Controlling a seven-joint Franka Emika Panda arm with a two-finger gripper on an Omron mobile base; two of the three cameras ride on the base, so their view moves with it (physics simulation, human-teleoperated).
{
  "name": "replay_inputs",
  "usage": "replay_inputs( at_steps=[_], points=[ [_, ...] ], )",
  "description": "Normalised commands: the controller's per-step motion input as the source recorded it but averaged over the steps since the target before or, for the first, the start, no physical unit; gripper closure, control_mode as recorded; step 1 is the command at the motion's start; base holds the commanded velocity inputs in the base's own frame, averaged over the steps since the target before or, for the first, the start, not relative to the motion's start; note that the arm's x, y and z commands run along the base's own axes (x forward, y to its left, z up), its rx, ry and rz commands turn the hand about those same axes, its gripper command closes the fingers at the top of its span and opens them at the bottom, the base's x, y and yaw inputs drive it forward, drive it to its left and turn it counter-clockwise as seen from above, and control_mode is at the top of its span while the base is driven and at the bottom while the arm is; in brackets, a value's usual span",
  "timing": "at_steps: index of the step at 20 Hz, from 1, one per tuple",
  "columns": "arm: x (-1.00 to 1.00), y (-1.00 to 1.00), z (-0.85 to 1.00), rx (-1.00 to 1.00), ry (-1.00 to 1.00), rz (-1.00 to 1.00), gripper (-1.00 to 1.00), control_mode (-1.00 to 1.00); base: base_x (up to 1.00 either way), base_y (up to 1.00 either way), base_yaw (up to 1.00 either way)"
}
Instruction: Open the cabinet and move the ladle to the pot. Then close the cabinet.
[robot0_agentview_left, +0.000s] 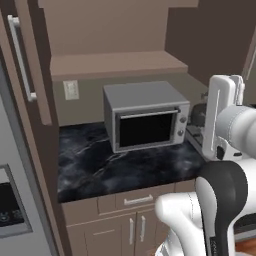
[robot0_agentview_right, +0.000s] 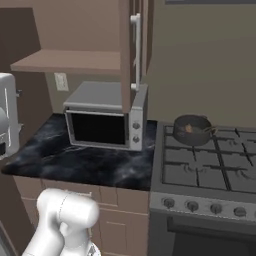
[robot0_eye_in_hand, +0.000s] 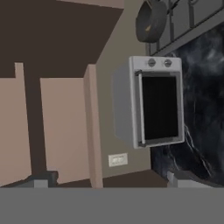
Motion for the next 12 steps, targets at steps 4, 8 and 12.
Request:
replay_inputs(
  at_steps=[4, 8, 12],
  points=[
    [0.0, 0.0, 0.0, 0.0, 0.0, 0.0, -1.0, 1.0, 0.44, 0.26, -0.01],
    [0.0, 0.0, 0.0, 0.0, 0.0, 0.0, -1.0, 1.0, 0.54, 0.37, 0.0],
    [0.0, 0.0, 0.0, 0.0, 0.0, 0.0, -1.0, 1.0, 0.62, 0.37, 0.0]
  ],
)
